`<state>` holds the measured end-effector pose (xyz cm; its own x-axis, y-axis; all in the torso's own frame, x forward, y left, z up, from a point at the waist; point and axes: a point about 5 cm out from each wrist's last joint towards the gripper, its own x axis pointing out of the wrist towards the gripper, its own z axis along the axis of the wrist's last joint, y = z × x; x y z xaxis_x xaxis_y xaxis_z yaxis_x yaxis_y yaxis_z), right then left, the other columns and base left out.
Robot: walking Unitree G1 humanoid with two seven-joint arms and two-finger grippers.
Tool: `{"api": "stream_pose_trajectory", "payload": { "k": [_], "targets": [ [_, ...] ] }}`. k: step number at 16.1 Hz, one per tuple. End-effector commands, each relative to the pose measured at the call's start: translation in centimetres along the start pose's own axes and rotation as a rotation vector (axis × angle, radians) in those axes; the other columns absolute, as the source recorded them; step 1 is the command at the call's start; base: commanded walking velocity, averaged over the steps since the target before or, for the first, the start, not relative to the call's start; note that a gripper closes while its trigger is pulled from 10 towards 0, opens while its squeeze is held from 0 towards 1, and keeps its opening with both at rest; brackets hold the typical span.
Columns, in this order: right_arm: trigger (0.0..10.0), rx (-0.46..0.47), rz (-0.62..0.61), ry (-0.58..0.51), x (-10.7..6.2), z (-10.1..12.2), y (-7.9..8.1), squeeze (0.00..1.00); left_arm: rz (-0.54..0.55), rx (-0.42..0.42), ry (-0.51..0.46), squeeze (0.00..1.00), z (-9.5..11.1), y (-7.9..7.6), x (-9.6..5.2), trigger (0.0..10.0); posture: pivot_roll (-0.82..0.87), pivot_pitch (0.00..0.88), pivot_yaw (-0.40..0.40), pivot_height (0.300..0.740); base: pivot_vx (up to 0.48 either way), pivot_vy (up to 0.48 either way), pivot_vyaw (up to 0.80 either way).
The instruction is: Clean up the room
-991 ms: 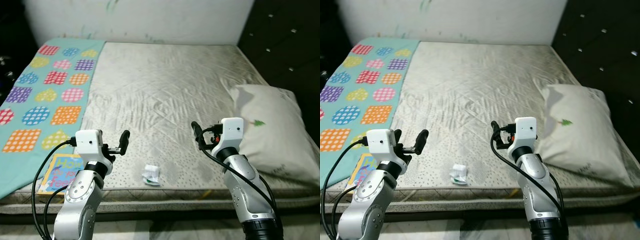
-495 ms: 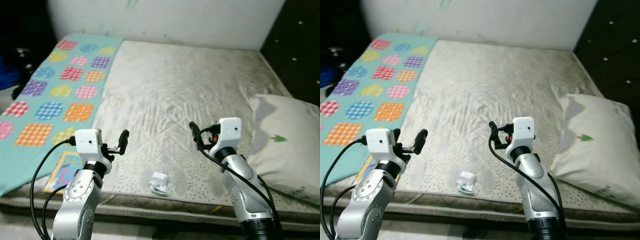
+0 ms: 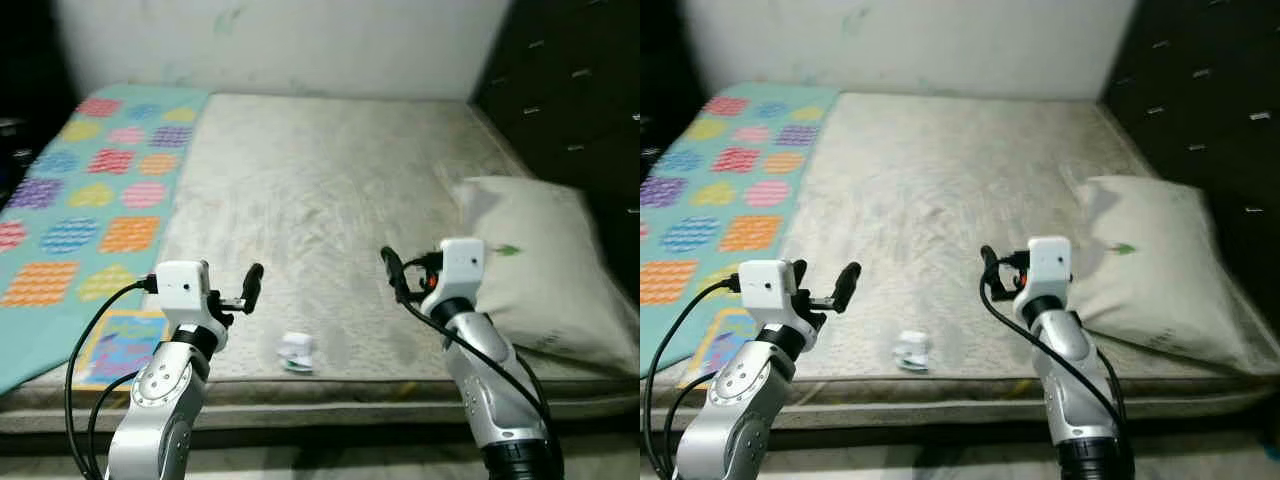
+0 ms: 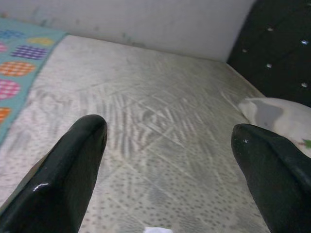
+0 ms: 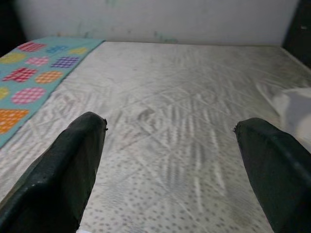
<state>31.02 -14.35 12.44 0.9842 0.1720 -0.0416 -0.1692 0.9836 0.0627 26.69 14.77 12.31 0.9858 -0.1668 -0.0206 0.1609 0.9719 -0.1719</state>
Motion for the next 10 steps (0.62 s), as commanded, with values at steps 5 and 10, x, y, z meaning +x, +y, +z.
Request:
{"api": "stream_pose_trajectory", "payload": {
  "k": [5,10],
  "targets": [
    [10.0,0.001,-0.003,-0.007,0.05,0.19,-0.11,0.00,-0.001,0.005,-0.011,0.00,0.29,0.15,0.02,10.0,-0.02,0.076,-0.041,0.740,0.000,0.000,0.00],
    [10.0,-0.003,-0.003,-0.010,0.07,0.23,-0.04,0.00,-0.003,0.005,-0.010,0.00,0.33,0.19,0.03,10.0,-0.02,0.080,-0.040,0.740,0.000,0.000,0.00]
  ]
}}
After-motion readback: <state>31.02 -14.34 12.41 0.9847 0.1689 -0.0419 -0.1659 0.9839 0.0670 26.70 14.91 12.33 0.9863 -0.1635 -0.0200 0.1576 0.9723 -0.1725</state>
